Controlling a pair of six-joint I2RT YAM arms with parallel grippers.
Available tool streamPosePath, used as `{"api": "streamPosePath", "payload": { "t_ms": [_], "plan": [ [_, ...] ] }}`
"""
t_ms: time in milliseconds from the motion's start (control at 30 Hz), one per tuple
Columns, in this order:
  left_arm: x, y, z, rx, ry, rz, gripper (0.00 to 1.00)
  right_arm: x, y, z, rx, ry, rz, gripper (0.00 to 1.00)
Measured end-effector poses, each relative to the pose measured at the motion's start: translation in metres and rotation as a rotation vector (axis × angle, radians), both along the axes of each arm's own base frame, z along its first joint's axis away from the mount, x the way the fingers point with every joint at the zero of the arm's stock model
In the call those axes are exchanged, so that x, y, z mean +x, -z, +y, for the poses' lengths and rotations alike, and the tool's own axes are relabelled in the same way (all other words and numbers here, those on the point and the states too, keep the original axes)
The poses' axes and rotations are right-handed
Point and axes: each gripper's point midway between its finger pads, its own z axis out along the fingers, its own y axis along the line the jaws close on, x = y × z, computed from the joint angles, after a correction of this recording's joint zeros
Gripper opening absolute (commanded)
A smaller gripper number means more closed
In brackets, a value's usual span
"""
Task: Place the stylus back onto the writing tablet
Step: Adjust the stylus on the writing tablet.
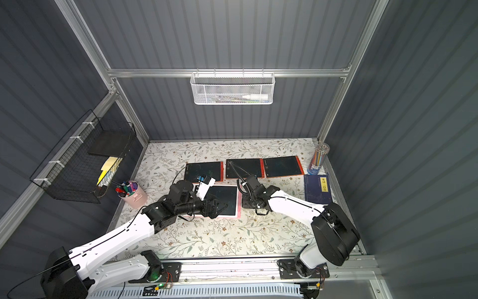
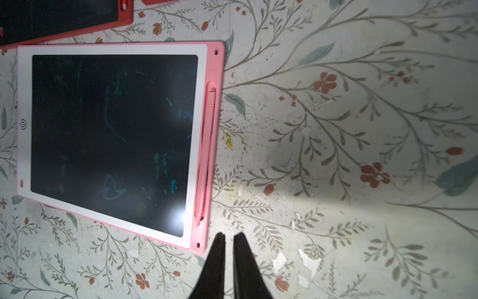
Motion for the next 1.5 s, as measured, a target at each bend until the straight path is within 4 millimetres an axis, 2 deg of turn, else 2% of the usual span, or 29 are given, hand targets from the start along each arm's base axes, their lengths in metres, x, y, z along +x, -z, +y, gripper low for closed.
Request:
{"api": "streamPosePath", "payload": {
  "t_ms": [267, 400, 700, 1133, 1500],
  "plan": [
    [-0.001, -0.007, 0.001, -0.011, 0.006, -0.028, 0.99, -0.009, 0.031, 0.015, 0.001, 0.014, 0.088, 0.33],
    [-0.001, -0.008, 0.001, -0.012, 0.01, -0.033, 0.99, -0.01, 0.039, 0.02, -0.007, 0.019, 0.11, 0.36],
    [-0.002, -0.008, 0.0, -0.01, 0.018, -0.039, 0.99, -0.011, 0.046, 0.03, -0.019, 0.005, 0.123, 0.33],
    [-0.002, -0.008, 0.0, -0.009, 0.019, -0.04, 0.99, -0.021, 0.048, 0.031, -0.051, -0.007, 0.128, 0.32],
    [-0.001, -0.008, 0.0, -0.009, 0.018, -0.04, 0.99, -0.02, 0.049, 0.025, -0.076, 0.008, 0.123, 0.31]
  ]
}}
